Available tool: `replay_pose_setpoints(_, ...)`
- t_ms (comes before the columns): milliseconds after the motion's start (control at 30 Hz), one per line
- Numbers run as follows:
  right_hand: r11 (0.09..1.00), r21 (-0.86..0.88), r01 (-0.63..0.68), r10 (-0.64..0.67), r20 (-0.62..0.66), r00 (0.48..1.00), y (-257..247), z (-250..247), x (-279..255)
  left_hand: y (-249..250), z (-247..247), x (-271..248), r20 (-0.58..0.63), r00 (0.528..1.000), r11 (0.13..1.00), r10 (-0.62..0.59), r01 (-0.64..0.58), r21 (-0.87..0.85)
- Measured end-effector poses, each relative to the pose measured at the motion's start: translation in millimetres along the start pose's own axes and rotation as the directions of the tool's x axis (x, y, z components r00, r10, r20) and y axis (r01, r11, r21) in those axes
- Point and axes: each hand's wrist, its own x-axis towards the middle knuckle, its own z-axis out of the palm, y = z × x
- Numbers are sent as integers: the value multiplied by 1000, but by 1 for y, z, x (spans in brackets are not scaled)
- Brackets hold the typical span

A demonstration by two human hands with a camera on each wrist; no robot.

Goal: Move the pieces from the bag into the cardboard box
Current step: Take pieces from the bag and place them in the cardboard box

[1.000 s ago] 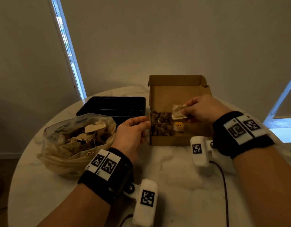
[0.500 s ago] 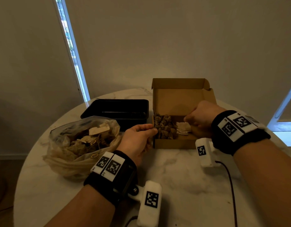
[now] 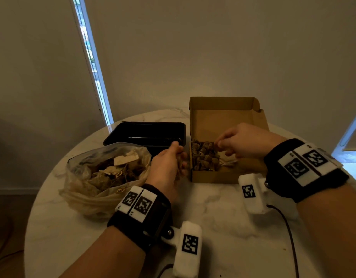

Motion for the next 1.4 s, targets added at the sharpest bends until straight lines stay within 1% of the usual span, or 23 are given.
replay_pose_setpoints(100,988,79,136,-137,6,991,-21,3,-19,7,2,-4,23,1000,990,-12,15,-141)
replay_pose_setpoints(167,975,99,198,-200,10,980,-34,8,-28,7,2,-8,46,999,985,3,5,-172)
replay_pose_setpoints(233,968,105,229,-231,2,973,-42,16,-32,6,3,-10,53,999,986,12,-3,-166)
replay_pose_setpoints(367,980,10,198,-198,-23,980,-45,37,-30,6,3,-9,39,999,994,36,-32,-101)
replay_pose_setpoints(433,981,-3,193,-193,-50,980,-41,44,-28,4,2,-9,32,998,996,58,-55,-72)
replay_pose_setpoints(533,976,-1,219,-219,-77,973,-37,49,-27,1,0,-7,24,995,995,94,-93,-38)
replay_pose_setpoints(600,972,28,232,-228,-99,969,-34,49,-26,0,0,-6,55,993,994,103,-101,-48)
replay_pose_setpoints(733,960,172,221,-194,-159,968,-29,47,-22,2,2,-10,139,984,991,112,-101,-87)
replay_pose_setpoints(867,961,189,200,-142,-282,949,-22,44,-15,1,2,-9,167,975,985,144,-126,-116)
replay_pose_setpoints(933,965,180,188,-128,-300,945,-19,42,-13,1,2,-9,172,973,983,156,-136,-120)
replay_pose_setpoints(1033,961,211,181,-122,-263,957,-16,41,-12,0,1,-8,186,967,982,175,-159,-100)
replay_pose_setpoints(1133,951,233,203,-155,-210,965,-16,40,-13,-1,1,-9,213,960,983,183,-172,-71)
replay_pose_setpoints(1200,952,230,203,-159,-197,967,-14,38,-13,-2,1,-9,205,961,983,183,-173,-66)
replay_pose_setpoints(1267,948,251,193,-148,-189,971,-13,37,-12,-2,1,-9,199,964,984,175,-163,-74)
replay_pose_setpoints(1400,924,340,173,-132,-141,981,-13,36,-14,-2,1,-9,223,964,987,146,-128,-96)
